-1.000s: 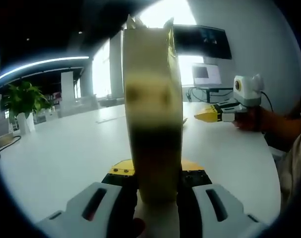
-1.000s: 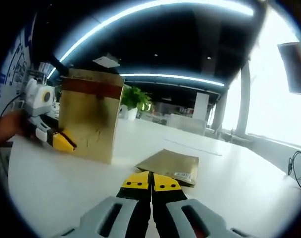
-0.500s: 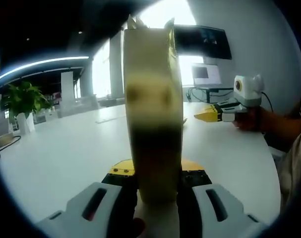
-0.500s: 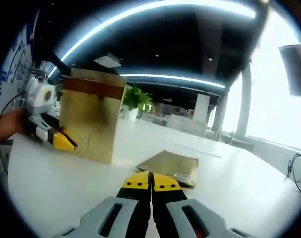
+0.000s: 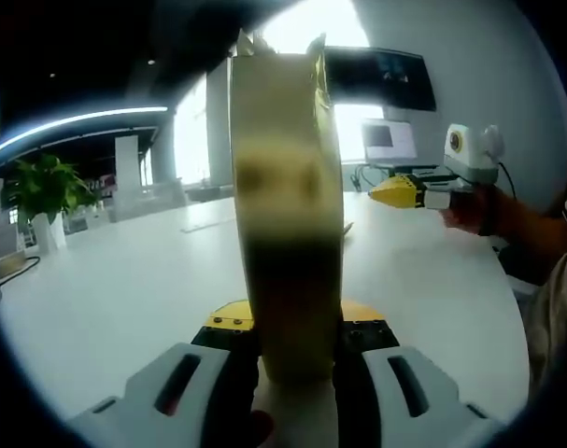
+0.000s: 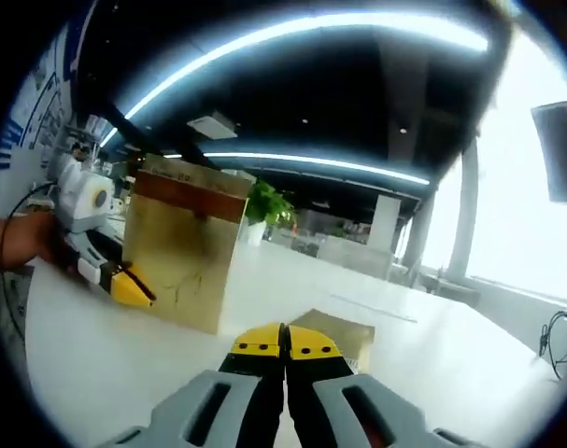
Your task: Extract single mask from mask box in order stack masks on table
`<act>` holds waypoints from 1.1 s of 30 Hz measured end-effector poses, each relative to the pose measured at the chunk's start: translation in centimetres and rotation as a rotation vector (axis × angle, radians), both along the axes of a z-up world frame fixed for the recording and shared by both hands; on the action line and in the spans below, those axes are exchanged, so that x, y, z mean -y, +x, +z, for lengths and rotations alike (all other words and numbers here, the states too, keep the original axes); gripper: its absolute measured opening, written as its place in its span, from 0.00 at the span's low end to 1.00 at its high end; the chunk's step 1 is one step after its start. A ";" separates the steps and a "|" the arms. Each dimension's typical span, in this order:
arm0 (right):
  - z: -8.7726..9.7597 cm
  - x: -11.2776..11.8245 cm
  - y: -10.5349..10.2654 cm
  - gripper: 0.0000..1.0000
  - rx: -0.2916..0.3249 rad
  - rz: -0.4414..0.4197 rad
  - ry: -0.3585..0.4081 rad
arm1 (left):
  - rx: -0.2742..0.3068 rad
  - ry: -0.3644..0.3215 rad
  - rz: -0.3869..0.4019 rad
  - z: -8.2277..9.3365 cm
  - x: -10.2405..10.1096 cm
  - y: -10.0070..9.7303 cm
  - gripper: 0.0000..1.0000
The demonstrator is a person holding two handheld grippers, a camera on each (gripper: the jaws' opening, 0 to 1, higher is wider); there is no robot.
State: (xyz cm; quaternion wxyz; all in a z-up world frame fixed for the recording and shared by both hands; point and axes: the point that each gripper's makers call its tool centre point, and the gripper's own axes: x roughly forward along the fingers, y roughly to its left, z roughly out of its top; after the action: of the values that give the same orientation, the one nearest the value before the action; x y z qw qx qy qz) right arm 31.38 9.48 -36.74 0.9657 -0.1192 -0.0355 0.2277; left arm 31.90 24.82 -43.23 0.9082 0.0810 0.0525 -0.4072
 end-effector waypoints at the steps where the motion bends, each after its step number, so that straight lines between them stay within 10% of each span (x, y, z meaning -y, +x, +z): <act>1: 0.4 -0.1 -0.1 0.00 0.002 0.004 -0.005 | 0.001 0.000 0.000 0.0 -0.1 0.1 0.21; 17: 6.3 -3.8 -1.5 0.00 0.076 0.114 -0.042 | 0.004 0.002 0.000 0.0 0.0 -0.1 0.21; 33: 9.3 -8.8 -0.9 0.04 0.167 0.264 -0.410 | 0.004 0.003 0.000 0.0 -0.1 0.0 0.21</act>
State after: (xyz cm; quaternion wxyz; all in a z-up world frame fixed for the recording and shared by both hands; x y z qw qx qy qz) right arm 30.48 18.27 -27.45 0.8770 -0.3253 -0.0832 0.3438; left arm 31.88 24.89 -43.25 0.9081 0.0833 0.0513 -0.4071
